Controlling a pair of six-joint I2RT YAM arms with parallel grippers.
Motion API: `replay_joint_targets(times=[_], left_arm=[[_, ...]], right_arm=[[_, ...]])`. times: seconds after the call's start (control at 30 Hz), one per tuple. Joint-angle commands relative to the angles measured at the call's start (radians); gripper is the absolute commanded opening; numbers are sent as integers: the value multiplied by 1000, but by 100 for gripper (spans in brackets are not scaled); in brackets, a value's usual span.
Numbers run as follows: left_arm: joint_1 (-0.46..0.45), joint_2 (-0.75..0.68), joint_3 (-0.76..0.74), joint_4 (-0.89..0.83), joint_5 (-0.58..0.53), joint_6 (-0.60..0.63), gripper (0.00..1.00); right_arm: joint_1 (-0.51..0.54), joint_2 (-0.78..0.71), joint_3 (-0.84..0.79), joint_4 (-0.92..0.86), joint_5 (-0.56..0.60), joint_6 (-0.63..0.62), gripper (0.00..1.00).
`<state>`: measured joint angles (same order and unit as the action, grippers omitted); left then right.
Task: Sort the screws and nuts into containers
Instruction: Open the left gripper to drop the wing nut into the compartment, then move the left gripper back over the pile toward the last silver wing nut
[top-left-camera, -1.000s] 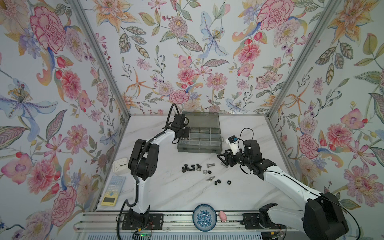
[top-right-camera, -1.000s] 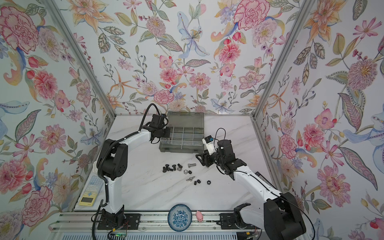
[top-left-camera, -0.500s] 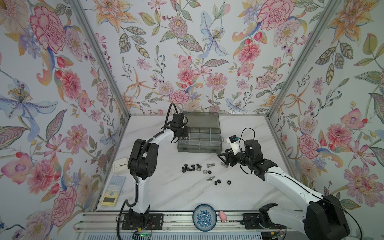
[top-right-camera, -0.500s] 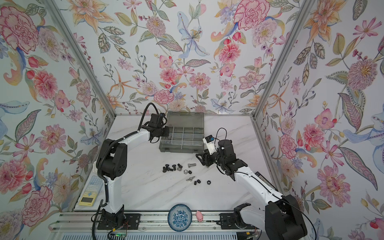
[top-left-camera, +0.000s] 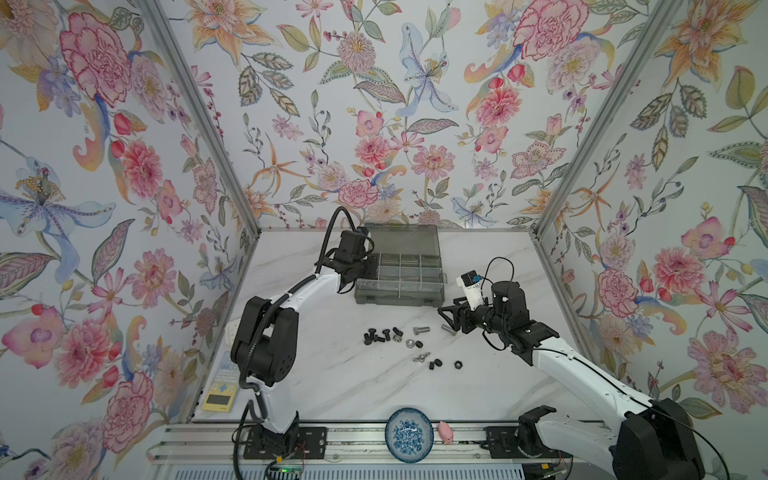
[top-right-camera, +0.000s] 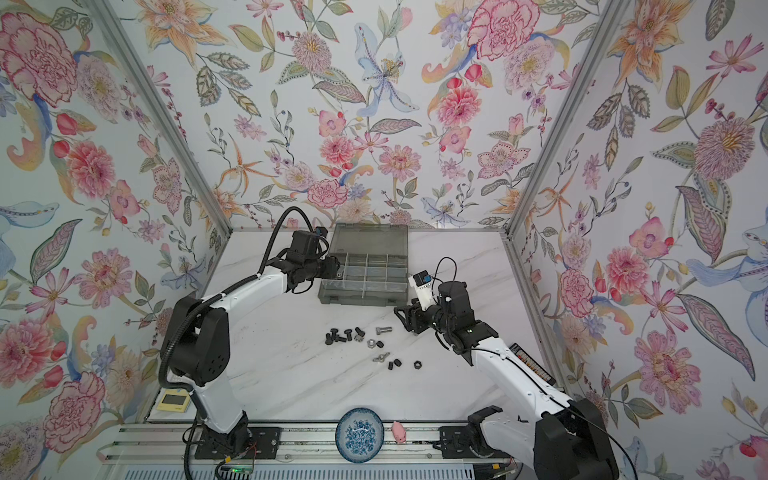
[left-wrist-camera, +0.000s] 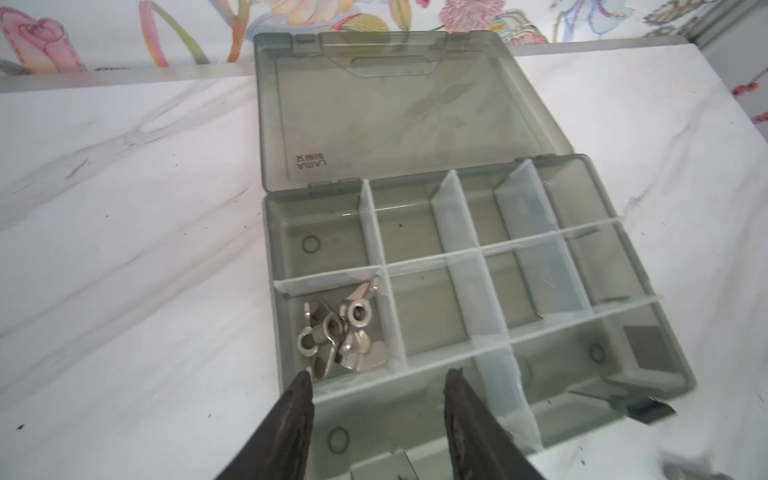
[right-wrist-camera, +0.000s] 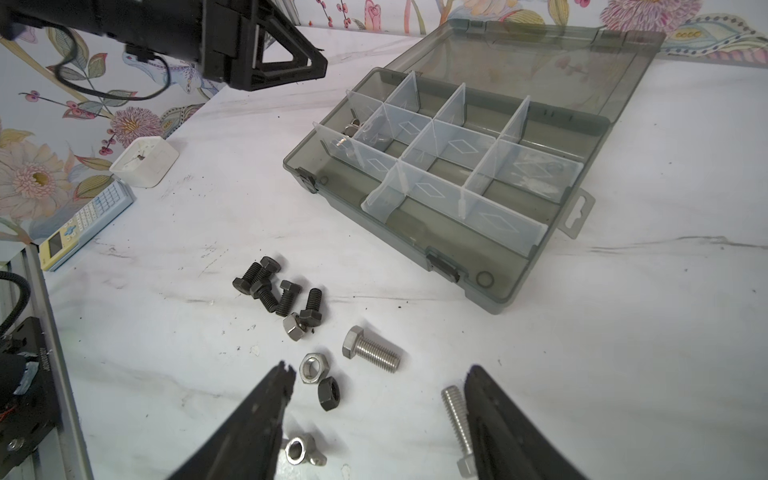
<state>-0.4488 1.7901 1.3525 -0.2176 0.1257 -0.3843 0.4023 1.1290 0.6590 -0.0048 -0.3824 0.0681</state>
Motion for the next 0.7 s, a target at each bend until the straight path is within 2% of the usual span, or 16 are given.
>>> replay_joint_targets(times=[0.0, 0.2, 0.4, 0.67], left_arm=[[-76, -64, -67, -52, -12, 45, 56], [-193, -180, -269, 39, 109, 53, 60], [-291, -273, -446, 87, 137, 62, 62], [-365, -320, -512, 75, 161, 89, 67]], right_arm=[[-6, -17, -9, -6, 25, 8, 69], [-19, -19, -12, -7, 44, 6, 70], [-42, -24, -22, -5, 45, 3, 70], [-66, -24, -30, -6, 41, 7, 71]])
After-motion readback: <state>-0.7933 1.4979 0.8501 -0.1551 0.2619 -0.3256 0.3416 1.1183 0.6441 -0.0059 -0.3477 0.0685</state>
